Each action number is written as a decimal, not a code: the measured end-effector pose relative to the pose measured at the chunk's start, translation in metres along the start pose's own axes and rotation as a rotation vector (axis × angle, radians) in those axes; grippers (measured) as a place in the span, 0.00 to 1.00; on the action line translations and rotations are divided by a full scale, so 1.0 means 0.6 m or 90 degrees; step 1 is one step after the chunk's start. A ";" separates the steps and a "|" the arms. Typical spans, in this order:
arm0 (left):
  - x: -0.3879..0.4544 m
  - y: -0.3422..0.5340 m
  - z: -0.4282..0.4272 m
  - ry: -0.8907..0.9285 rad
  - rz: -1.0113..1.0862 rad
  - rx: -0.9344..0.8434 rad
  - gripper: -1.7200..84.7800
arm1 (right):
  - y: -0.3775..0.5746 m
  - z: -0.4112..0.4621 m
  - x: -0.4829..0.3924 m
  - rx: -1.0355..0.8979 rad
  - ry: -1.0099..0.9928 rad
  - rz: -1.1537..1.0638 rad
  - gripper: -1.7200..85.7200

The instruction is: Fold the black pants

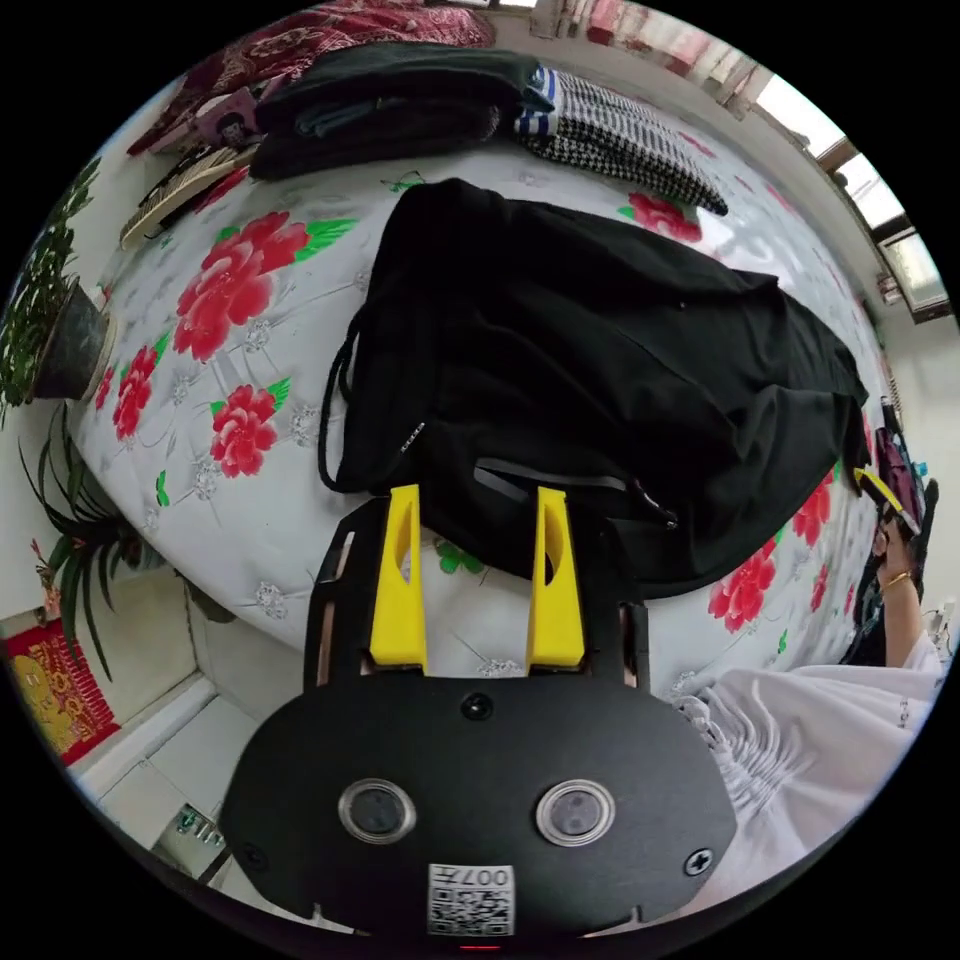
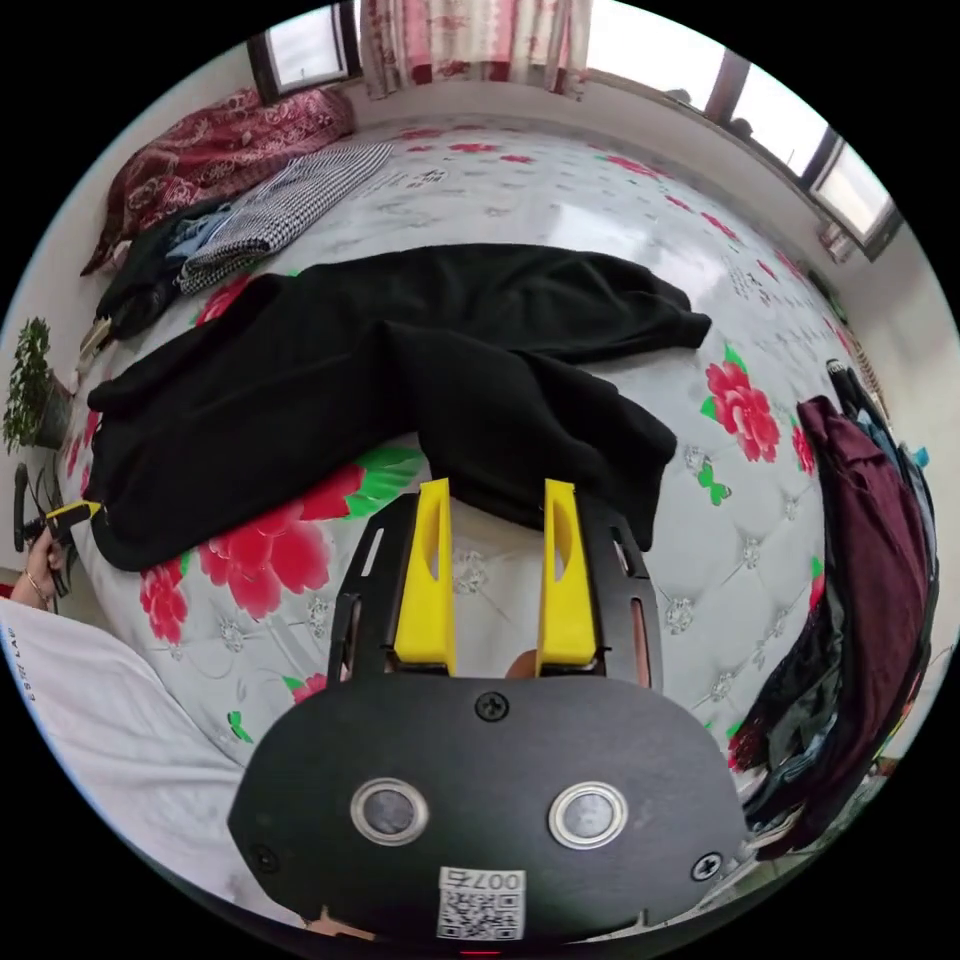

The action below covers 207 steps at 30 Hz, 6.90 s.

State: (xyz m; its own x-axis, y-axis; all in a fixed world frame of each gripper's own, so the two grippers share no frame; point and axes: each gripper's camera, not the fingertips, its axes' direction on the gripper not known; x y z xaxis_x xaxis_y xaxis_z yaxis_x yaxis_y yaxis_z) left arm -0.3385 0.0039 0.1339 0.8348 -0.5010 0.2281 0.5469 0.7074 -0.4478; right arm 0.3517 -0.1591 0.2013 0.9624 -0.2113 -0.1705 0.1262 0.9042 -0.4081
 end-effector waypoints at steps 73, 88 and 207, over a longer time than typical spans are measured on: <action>-0.092 -0.207 -0.130 0.092 -0.022 0.031 0.07 | -0.377 0.005 0.037 -0.122 -0.006 -0.158 0.07; -0.266 -0.059 -0.288 0.294 -0.036 0.223 0.06 | -0.028 -0.376 0.086 0.220 -0.039 -0.087 0.02; -0.503 0.372 -0.023 0.577 -0.421 0.276 0.16 | 0.501 -0.144 0.129 0.335 -0.344 0.341 0.02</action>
State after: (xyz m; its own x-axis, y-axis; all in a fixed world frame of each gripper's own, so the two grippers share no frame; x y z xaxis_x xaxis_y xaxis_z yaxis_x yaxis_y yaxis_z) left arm -0.4696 0.3062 -0.0469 0.1325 -0.8755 -0.4647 0.9733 0.2036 -0.1060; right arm 0.4433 0.0641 -0.0120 0.8885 0.3655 0.2773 -0.4021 0.9115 0.0870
